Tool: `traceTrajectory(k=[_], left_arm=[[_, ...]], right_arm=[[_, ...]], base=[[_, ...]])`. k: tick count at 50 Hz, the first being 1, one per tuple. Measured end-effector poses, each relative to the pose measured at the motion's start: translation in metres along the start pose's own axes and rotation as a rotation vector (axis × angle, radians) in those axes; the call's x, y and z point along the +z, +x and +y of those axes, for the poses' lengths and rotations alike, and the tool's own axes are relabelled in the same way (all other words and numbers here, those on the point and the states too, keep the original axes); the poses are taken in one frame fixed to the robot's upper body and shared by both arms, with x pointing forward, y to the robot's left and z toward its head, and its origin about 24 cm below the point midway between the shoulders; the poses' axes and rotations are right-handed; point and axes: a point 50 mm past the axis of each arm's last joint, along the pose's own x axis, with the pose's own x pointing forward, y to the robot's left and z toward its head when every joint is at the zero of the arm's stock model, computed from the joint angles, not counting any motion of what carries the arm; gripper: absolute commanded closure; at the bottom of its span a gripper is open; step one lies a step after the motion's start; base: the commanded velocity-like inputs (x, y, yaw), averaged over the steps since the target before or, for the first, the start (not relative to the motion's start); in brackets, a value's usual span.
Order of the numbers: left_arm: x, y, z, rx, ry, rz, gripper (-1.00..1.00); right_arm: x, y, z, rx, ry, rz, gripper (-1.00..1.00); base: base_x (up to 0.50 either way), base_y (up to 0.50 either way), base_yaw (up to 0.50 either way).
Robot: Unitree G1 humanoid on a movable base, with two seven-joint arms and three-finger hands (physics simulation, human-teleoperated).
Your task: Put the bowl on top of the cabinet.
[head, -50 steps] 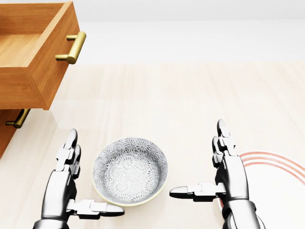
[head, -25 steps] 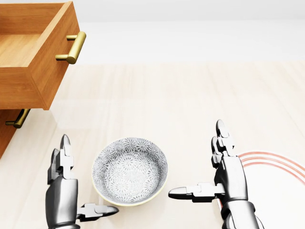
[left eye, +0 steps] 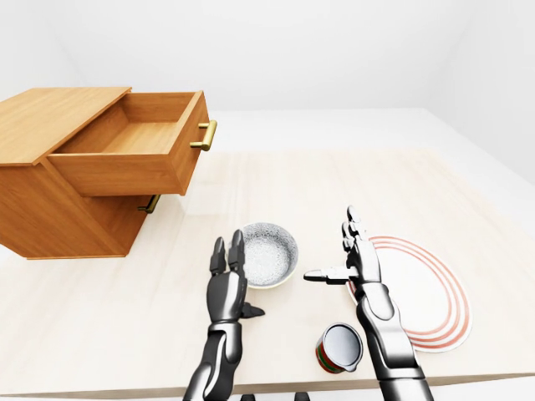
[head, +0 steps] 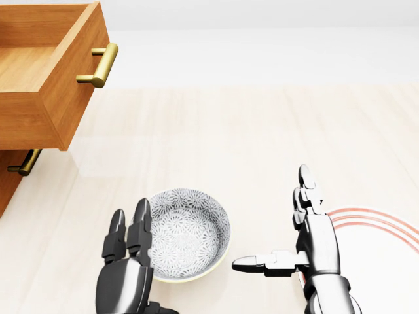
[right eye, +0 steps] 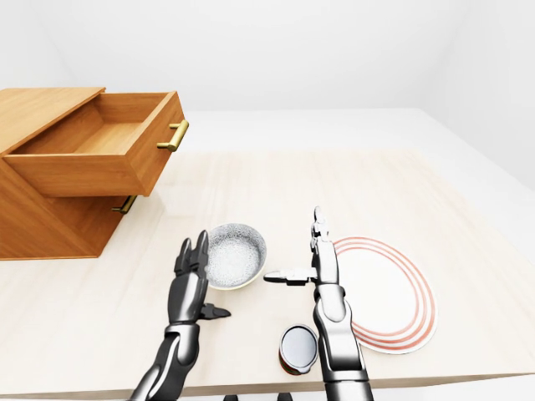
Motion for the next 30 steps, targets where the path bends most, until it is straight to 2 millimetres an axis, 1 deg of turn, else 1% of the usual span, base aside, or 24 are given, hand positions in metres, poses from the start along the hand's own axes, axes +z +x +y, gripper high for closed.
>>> traceTrajectory(k=[5, 22, 23, 24, 25, 30], left_arm=[[0.0046, -0.003, -0.0072, -0.032, 0.018, -0.026, -1.0], [0.0053, 0.0027, -0.0088, -0.038, 0.05, -0.046, -1.0], [0.0054, 0.003, -0.0089, -0.038, 0.05, -0.047, 0.06], [0.0054, 0.0039, -0.0075, -0.032, 0.051, -0.048, 0.45], [0.0056, 0.0048, -0.0058, -0.024, 0.051, -0.049, 0.95], [0.007, 0.0056, -0.0034, -0.013, 0.055, -0.058, 0.92]], right_arm=[[0.0004, -0.0004, -0.0002, -0.001, -0.002, -0.001, -1.0], [0.0026, -0.0037, 0.0018, 0.01, -0.008, -0.008, -1.0], [0.0026, -0.0038, 0.0019, 0.01, -0.009, -0.008, -1.0], [0.0027, -0.0039, 0.002, 0.011, -0.009, -0.009, -1.0], [0.0028, -0.004, 0.0021, 0.012, -0.009, -0.009, -1.0], [0.0028, -0.0042, 0.0024, 0.014, -0.01, -0.01, -1.0]], base=[[0.0, 0.0, 0.0], [0.0, 0.0, 0.0], [0.0, 0.0, 0.0], [0.0, 0.0, 0.0], [0.0, 0.0, 0.0], [0.0, 0.0, 0.0]])
